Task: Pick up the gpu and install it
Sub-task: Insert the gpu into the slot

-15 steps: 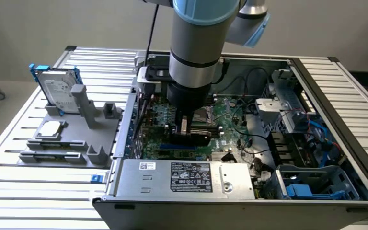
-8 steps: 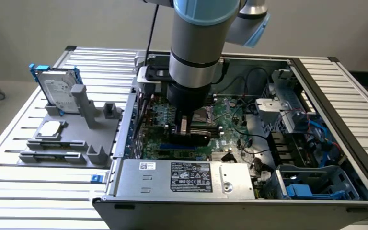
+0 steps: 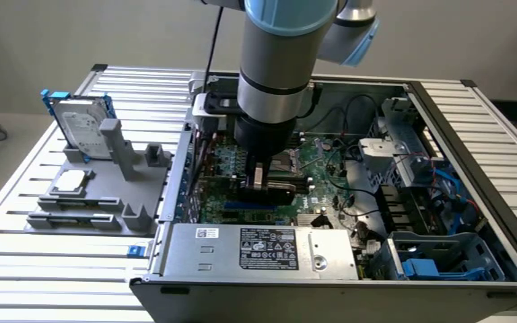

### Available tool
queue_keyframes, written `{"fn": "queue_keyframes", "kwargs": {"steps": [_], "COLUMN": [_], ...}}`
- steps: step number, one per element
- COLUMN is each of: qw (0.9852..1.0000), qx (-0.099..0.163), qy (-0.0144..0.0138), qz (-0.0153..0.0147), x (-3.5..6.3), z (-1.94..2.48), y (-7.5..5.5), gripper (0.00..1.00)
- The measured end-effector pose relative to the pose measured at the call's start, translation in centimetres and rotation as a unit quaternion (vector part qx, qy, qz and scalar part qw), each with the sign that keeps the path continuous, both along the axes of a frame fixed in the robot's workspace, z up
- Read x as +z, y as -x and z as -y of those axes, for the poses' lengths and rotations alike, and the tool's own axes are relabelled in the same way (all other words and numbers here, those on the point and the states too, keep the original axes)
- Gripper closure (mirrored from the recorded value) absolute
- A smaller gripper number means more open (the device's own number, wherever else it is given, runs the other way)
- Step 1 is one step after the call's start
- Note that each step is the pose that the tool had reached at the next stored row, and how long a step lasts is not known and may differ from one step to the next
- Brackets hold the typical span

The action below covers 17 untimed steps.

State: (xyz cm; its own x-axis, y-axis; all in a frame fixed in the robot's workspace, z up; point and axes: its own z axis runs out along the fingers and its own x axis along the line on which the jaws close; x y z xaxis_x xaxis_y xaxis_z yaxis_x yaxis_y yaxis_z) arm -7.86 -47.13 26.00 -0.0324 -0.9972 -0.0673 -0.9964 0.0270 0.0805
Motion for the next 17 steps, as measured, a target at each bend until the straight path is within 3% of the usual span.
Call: {"fn": "queue_keyframes", "kwargs": {"steps": [4, 17], "qw": [1.0000, 0.9999], "qx": [0.005, 0.013], "qy": [0.0000, 0.0005], "qz": [-0.0015, -0.0017], "x": [0.00, 0.25], "z": [0.00, 0.05], "y": [-0.02, -0.05], "gripper": [0.73, 0.73]}}
